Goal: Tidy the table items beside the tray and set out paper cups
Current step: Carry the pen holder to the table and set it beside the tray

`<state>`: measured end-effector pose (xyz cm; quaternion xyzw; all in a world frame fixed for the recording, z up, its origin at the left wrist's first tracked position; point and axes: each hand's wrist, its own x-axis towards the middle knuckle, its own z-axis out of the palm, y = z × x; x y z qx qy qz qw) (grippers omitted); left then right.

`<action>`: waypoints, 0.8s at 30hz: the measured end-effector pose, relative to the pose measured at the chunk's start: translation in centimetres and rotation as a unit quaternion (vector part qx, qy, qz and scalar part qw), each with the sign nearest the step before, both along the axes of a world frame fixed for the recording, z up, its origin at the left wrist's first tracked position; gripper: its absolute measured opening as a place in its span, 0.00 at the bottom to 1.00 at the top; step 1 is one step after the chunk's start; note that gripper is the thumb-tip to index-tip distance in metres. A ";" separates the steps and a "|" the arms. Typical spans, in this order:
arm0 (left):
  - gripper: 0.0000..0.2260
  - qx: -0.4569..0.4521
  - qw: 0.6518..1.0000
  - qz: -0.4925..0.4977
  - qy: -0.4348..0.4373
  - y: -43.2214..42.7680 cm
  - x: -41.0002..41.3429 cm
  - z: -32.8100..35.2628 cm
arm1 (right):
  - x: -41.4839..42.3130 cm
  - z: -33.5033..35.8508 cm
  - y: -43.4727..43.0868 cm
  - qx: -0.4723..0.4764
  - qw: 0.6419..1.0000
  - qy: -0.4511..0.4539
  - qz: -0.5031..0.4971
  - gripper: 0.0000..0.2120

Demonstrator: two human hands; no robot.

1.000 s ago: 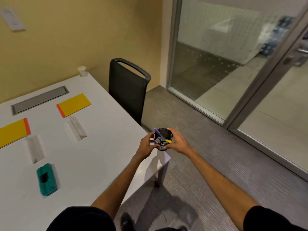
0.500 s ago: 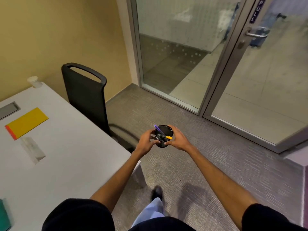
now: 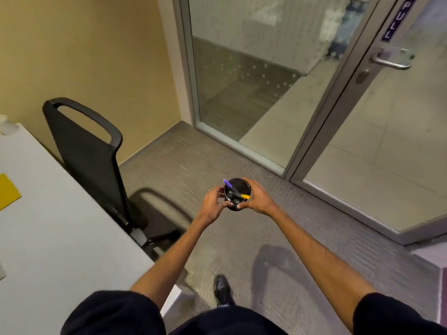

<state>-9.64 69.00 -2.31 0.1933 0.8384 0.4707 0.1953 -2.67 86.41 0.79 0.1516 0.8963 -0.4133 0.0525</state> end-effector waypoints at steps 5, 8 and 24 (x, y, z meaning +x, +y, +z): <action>0.26 0.005 1.000 0.007 -0.001 2.4 -5.2 1.6 | -5.5 0.8 2.4 0.002 1.000 0.013 0.006 0.43; 0.26 0.000 1.000 0.020 0.003 2.7 -7.7 2.2 | -8.5 1.5 3.0 -0.006 1.000 0.009 0.015 0.42; 0.28 0.000 0.988 0.155 -0.023 5.0 -26.5 1.4 | -31.9 0.1 5.7 -0.022 0.992 -0.008 0.123 0.44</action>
